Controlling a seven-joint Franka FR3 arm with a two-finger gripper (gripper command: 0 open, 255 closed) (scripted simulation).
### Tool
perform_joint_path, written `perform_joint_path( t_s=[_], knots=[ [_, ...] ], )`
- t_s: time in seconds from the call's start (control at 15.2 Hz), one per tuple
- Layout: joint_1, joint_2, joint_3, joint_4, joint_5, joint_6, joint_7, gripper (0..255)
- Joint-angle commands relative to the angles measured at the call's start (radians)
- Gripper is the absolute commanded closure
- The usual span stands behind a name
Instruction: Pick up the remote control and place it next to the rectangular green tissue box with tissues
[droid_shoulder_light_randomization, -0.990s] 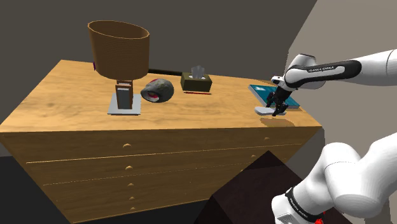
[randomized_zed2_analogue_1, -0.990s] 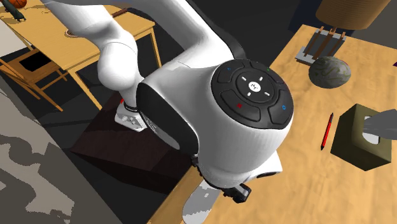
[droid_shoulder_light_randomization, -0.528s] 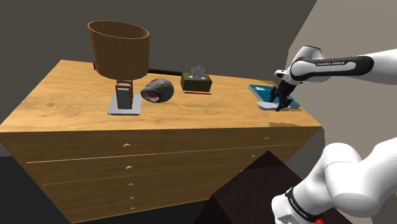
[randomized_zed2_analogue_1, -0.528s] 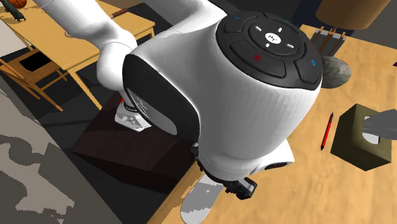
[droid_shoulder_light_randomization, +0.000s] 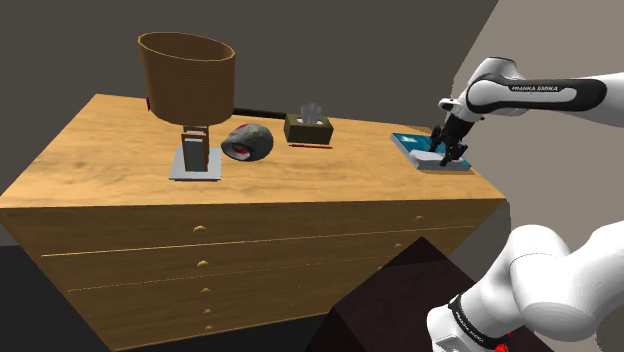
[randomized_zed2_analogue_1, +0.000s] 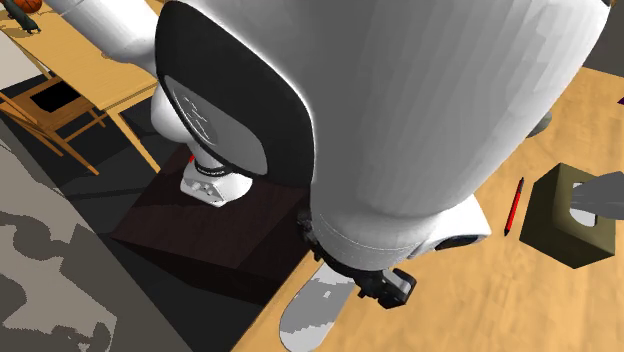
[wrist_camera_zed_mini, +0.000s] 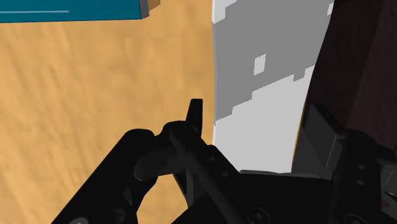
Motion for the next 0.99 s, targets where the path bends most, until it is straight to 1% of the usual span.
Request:
perform_joint_path(
  t_s=[0.0,0.92],
  knots=[
    [-0.003,-0.010,0.012,0.021,0.000,-0.030,0.002,255],
    [-0.006,-0.040,0.076,0.181,0.014,-0.221,0.005,255]
  ],
)
